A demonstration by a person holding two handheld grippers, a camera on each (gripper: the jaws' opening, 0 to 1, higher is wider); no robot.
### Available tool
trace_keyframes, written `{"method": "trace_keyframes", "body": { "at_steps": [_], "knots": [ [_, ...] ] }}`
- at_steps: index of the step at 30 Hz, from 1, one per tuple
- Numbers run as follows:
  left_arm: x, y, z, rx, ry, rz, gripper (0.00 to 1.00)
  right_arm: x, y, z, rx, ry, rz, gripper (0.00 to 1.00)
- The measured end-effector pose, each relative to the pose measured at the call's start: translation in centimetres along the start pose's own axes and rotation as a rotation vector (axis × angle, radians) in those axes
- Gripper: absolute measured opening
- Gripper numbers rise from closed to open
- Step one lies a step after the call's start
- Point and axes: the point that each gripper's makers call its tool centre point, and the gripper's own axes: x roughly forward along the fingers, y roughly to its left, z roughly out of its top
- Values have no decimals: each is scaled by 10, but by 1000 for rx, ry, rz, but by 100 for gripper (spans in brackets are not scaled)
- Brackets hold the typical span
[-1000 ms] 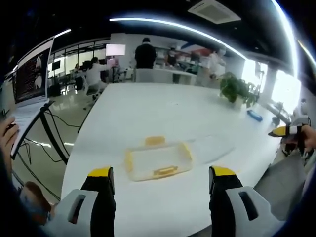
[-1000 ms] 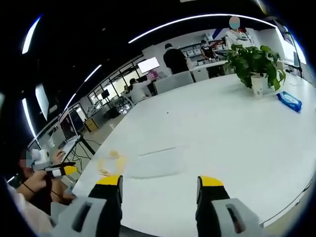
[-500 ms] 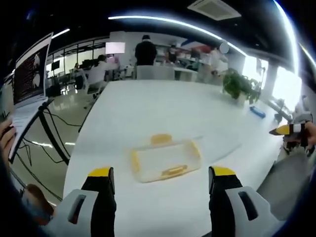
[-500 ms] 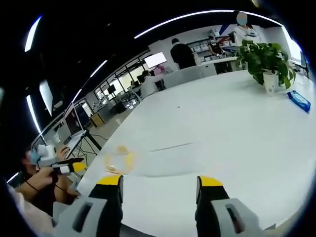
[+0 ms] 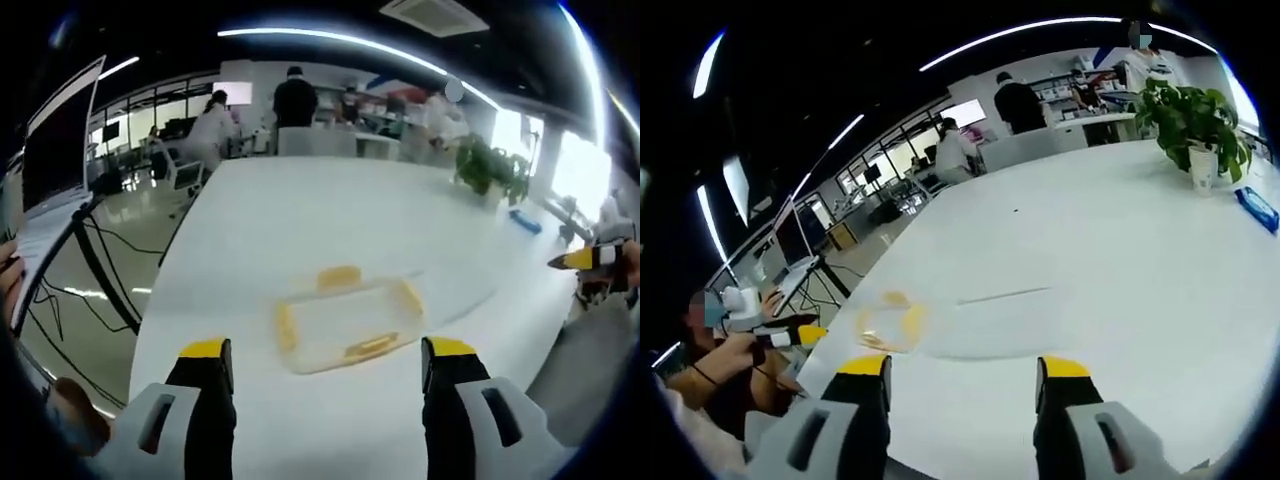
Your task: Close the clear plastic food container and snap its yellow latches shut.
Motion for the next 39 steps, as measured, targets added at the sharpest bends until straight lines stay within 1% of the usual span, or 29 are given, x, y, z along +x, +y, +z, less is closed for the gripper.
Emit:
{"method": "trace_keyframes", "body": {
  "at_steps": [4,10,18,21,22,24,29,31,33,39],
  "knots": [
    [6,4,-2,10,9,-4,76,9,9,-1,-25,10,11,56],
    [17,11,-3,26,25,-10,75,31,29,1,-82,20,46,51],
    [31,20,-1,24,32,-15,73,61,51,3,-126,34,92,45],
    [36,22,-1,19,37,-12,71,70,57,0,-167,63,100,43],
    [38,23,-1,17,38,-13,71,73,59,0,-189,69,107,43],
    [41,24,-1,12,40,-15,70,81,65,0,-203,73,123,42],
    [47,26,-1,4,40,-15,69,93,79,9,-233,67,148,42],
    [50,28,-1,2,42,-14,68,98,83,10,-243,65,156,41],
    [53,29,-3,3,47,-14,68,105,88,8,-254,74,167,41],
    [57,34,-5,7,61,-7,68,125,104,-8,-269,107,193,37]
  ]
}}
